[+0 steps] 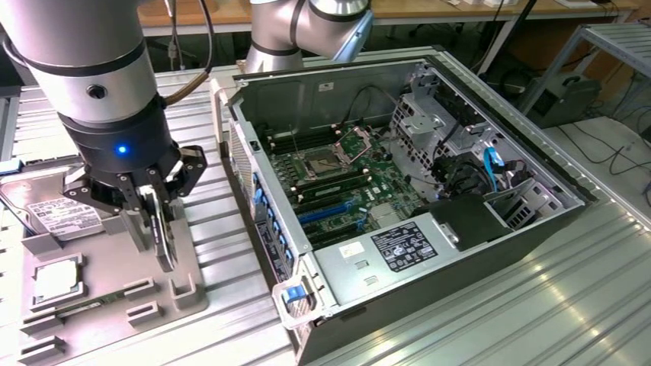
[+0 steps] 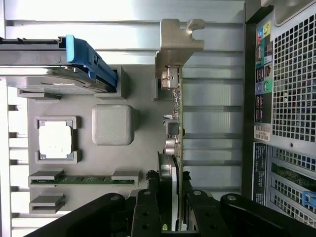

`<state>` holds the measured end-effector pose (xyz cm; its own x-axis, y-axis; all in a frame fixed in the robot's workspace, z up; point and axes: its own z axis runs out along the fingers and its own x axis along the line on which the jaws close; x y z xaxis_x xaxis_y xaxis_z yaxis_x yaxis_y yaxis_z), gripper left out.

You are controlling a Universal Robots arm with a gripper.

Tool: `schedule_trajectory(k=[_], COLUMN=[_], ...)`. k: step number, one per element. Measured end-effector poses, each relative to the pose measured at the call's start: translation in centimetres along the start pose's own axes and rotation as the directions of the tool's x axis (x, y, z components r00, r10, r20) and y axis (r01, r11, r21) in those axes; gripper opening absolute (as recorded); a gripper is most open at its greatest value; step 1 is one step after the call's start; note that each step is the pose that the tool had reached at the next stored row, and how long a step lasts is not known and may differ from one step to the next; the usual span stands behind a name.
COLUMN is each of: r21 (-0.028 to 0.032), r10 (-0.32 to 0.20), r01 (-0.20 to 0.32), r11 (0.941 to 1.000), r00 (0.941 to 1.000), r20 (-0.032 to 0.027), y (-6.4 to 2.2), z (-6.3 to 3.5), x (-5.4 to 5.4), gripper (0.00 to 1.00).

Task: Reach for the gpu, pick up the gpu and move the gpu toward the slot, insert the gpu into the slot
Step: 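Pick up the gpu and move the gpu toward the slot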

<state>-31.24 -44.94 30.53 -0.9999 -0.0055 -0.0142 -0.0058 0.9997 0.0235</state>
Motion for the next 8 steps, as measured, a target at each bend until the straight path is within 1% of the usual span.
schedule_trajectory(k=[8], r21=[-0.0001], r10=[0.0], r01=[0.0], r11=[1.0], r00=[1.0], r20=[0.0001], y=[0.01], z=[-0.39], x=[-0.01], gripper=[0.27])
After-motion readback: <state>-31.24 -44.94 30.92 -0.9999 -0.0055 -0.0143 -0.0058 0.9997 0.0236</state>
